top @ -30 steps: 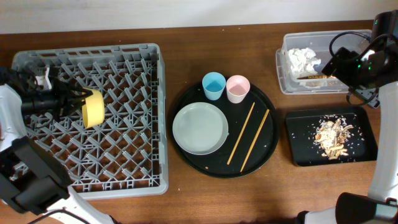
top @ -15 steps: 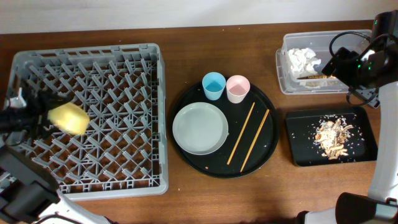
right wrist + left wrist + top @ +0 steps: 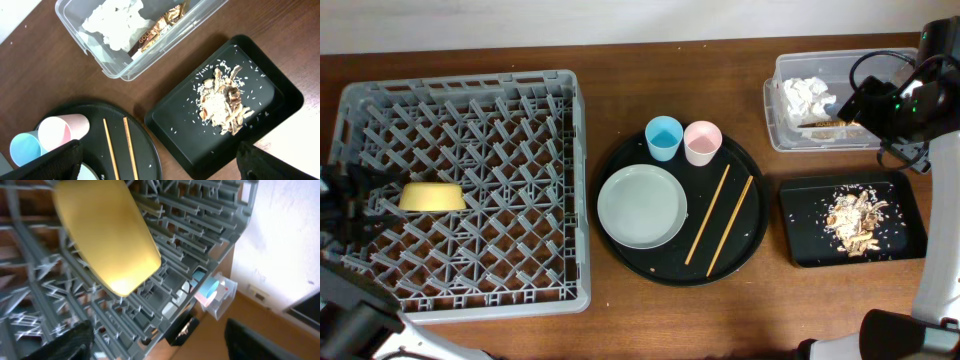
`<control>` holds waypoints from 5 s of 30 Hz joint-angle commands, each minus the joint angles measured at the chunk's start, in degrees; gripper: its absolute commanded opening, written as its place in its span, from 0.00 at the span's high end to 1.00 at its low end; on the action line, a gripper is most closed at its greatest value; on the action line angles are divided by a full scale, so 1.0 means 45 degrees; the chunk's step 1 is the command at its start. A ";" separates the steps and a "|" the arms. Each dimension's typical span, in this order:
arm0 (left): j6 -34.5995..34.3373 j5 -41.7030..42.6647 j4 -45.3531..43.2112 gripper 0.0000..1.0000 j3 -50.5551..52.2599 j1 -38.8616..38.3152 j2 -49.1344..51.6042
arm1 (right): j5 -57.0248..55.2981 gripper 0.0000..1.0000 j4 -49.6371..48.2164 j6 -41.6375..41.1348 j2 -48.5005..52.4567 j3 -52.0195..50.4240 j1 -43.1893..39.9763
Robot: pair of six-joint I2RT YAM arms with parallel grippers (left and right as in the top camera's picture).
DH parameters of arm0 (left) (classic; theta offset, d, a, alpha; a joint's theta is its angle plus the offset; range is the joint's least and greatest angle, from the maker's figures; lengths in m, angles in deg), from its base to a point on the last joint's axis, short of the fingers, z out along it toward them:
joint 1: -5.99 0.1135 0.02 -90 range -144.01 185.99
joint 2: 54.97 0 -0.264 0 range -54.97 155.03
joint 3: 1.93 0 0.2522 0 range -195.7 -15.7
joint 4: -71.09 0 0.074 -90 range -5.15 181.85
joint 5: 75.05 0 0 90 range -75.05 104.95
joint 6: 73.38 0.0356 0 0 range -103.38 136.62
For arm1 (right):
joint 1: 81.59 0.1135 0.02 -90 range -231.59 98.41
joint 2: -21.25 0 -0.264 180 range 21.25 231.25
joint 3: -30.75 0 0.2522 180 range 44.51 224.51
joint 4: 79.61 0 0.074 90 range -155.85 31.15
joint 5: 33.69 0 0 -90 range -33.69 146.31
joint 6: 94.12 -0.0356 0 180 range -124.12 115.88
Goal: Sort waste into correct bins and load items into the dishwasher rack
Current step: 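Lower the yellow bowl into the rack and open the left gripper, then move the left gripper back to the chopsticks on the round tray, then grasp one wooden chopstick with the left gripper, then carry the chopstick to the rack and drop it in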
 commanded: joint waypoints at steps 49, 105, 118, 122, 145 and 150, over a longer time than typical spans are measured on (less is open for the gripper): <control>-0.5508 -0.7839 -0.2307 1.00 0.1141 -0.1841 -0.2890 | -0.0073 0.01 0.0019 0.0117 0.0049 0.0112 -0.0024; -0.3337 -0.8947 -1.0982 0.70 0.1253 -2.2605 0.2132 | -0.0073 0.01 0.0019 0.0117 0.0049 0.0112 -0.0024; -0.3332 -1.0234 -1.1351 0.70 0.1253 -2.3513 0.3021 | -0.0073 0.01 0.0019 0.0117 0.0049 0.0112 -0.0024; -0.3337 -1.0224 -1.1215 0.70 0.1253 -2.3518 0.3439 | -0.0078 0.01 0.0019 0.0117 0.0049 0.0112 -0.0024; -0.3327 -1.0554 -0.7106 0.99 -0.2681 -2.3649 0.3468 | -0.0073 0.01 0.0019 0.0117 0.0049 0.0112 -0.0024; -0.3332 -1.0588 -0.4216 0.99 -0.5999 -2.3338 0.3468 | -0.0078 0.01 0.0019 0.0117 0.0049 0.0112 -0.0024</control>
